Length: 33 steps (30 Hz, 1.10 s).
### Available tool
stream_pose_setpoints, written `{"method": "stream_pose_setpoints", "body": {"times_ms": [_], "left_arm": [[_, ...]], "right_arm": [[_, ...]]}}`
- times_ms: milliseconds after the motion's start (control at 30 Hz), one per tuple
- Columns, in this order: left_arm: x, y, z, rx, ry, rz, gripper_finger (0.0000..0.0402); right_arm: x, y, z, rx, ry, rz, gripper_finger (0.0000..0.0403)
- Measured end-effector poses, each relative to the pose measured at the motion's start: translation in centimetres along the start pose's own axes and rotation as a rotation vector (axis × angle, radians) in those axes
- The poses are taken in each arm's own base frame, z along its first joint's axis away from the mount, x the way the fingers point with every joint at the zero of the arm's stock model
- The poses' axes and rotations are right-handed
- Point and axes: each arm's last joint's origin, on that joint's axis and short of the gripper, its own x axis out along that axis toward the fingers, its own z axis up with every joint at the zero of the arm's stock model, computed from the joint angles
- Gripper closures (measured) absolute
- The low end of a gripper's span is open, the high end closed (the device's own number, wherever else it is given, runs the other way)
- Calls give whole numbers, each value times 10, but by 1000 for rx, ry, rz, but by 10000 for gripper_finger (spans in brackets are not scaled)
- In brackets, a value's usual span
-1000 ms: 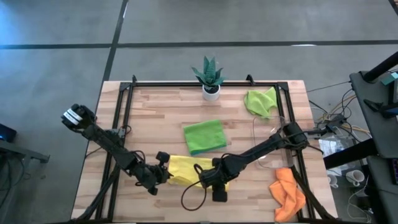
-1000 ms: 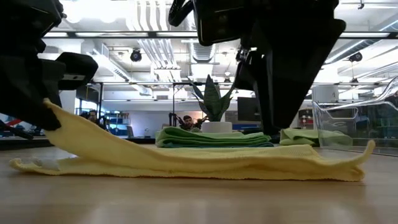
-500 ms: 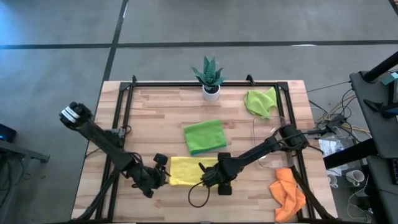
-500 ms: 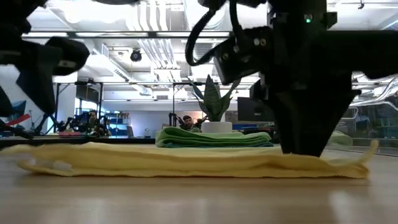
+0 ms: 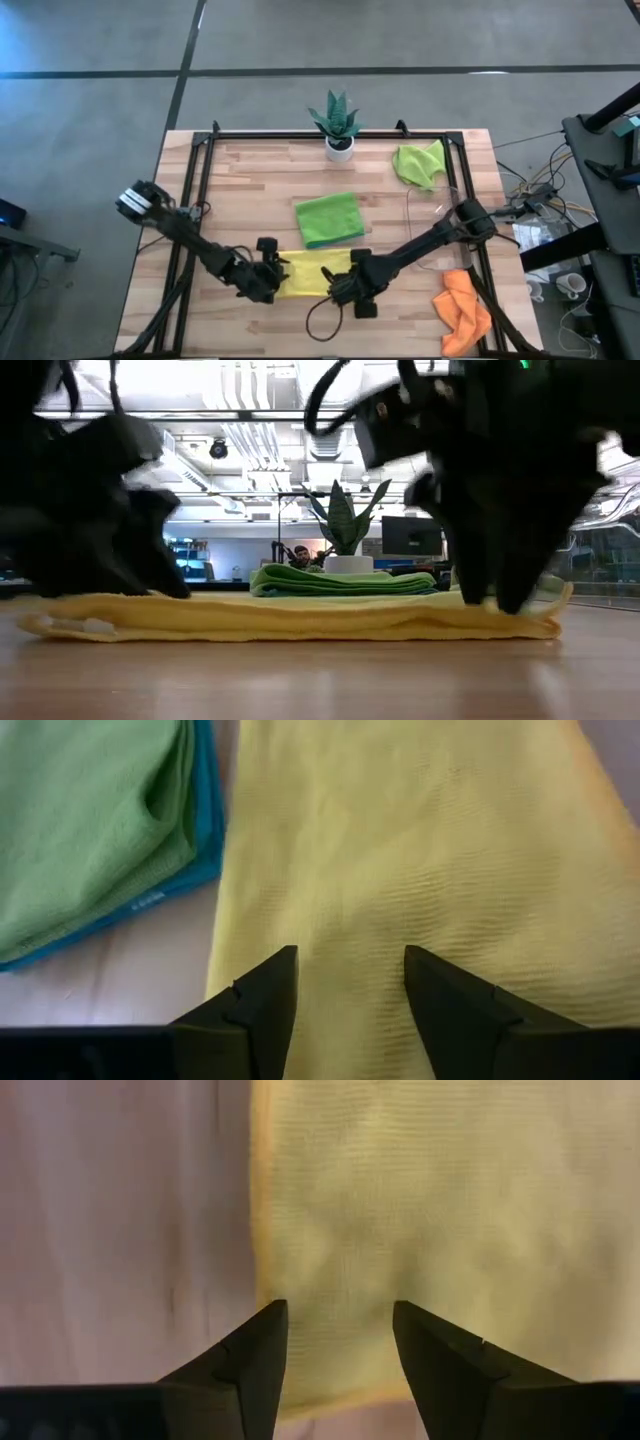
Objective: Fold microfiber towels
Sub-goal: Fold the yellow towel on the table
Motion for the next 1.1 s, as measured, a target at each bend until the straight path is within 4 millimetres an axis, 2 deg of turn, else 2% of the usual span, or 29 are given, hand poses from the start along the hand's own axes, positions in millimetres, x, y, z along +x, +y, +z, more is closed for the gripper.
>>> {"method": "stream_pose_setpoints", "body": {"times_ms": [167, 333, 533, 633, 733, 833, 1000, 1100], "left_arm": [[14, -2, -11, -19, 56, 10, 231], [10, -5, -8, -25, 50, -30, 231], [-7, -7, 12, -36, 6, -121, 230], [-19, -5, 35, -72, -91, -131, 230], [-22, -3, 41, -111, -138, -101, 230], [-16, -8, 42, -160, -175, -113, 230], [7, -30, 21, -184, -110, -171, 230], [15, -43, 13, -209, -95, -188, 230]], "right_arm": [[6, -13, -13, 24, 107, -124, 223], [1, -23, -20, 20, 175, -180, 223], [-22, -24, -18, 12, 81, -169, 231], [-31, -27, -13, 17, -36, -204, 234], [-21, -38, -5, 18, -111, -196, 235], [-4, -56, 2, 55, -162, -190, 235], [14, -90, -1, 192, -154, -197, 234], [19, -97, -6, 235, -125, -157, 236]]}}
